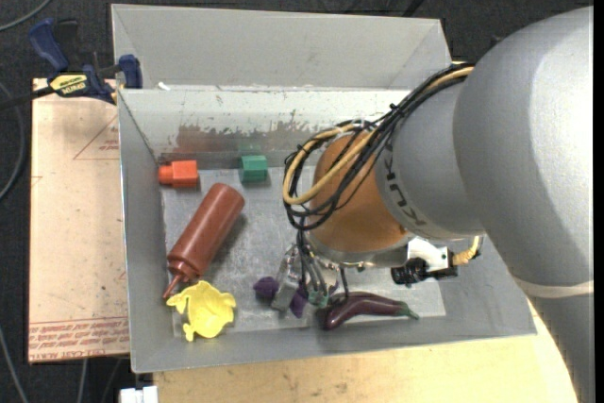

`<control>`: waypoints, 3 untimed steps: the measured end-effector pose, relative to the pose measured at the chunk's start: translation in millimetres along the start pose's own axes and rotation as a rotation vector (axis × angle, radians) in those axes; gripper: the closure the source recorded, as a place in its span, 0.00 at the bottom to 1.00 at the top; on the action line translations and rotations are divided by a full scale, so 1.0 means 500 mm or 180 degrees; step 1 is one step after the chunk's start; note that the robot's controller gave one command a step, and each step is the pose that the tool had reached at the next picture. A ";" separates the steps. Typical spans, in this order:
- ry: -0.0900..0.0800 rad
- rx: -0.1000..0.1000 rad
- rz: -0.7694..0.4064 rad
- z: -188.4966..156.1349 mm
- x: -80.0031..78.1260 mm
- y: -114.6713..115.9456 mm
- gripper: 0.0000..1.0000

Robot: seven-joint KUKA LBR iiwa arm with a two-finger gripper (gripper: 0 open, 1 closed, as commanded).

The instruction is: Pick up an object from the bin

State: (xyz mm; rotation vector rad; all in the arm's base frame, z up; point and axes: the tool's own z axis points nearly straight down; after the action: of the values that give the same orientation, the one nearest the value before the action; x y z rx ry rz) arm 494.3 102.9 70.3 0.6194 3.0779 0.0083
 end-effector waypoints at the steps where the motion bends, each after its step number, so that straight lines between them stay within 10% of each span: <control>1: 0.0000 0.0000 0.0000 0.000 0.000 0.000 1.00; 3: 0.0004 0.0001 0.0001 -0.024 0.001 0.000 1.00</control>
Offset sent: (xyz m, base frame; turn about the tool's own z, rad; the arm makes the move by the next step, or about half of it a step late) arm 0.0000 -0.0001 0.0296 0.0000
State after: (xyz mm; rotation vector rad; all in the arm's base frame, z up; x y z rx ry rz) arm 493.8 102.9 82.4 0.6202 3.0789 0.0083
